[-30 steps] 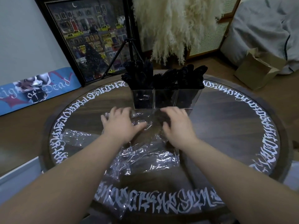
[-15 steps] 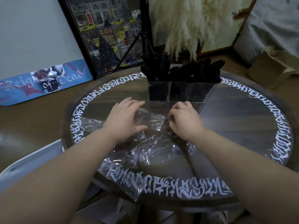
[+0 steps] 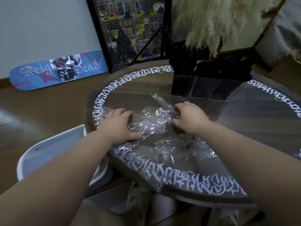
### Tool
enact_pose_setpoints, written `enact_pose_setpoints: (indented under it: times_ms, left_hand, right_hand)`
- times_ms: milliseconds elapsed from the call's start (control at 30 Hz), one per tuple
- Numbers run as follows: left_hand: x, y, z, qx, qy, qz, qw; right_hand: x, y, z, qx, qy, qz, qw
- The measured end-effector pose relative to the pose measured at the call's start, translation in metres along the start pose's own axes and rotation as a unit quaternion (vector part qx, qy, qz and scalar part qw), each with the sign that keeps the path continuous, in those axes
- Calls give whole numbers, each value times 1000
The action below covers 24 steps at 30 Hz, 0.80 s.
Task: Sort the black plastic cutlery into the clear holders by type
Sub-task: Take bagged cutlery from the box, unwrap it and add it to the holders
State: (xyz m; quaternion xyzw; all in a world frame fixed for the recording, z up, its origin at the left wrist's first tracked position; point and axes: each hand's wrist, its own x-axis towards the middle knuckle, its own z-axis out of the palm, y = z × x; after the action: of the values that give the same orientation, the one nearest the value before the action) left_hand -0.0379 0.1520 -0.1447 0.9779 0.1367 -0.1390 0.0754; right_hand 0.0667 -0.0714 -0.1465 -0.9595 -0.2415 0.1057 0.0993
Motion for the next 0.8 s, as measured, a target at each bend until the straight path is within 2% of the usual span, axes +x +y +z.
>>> enact_pose_setpoints:
  times_ms: [167,333,433,533,633,733,800]
  left_hand:
    - [7,6,2,-9,73,-14,997]
    - [16,19,5,-77,123,-32,989]
    - [22,23,6,-92,149,-30,984]
    - [22,19,3,-105,179,-51,977]
    - [16,17,-9,-135,217,-76,964]
    - [4,39,-32,-163,234,-29,958]
    - [-10,66,-42,-143,222,20,964]
  right_hand:
    - [2,17,2,18,62,37,997]
    - [-2,25,-15,51,202,41,977]
    - [-9,34,-24,35,210,44,976]
    - [-20,52,-33,32,218,90,971]
    - [-36,64,-44,65,263,116,956]
    - [-52,70,-52,117,301,136,937]
    - [-62,74,-56,156,318,143,924]
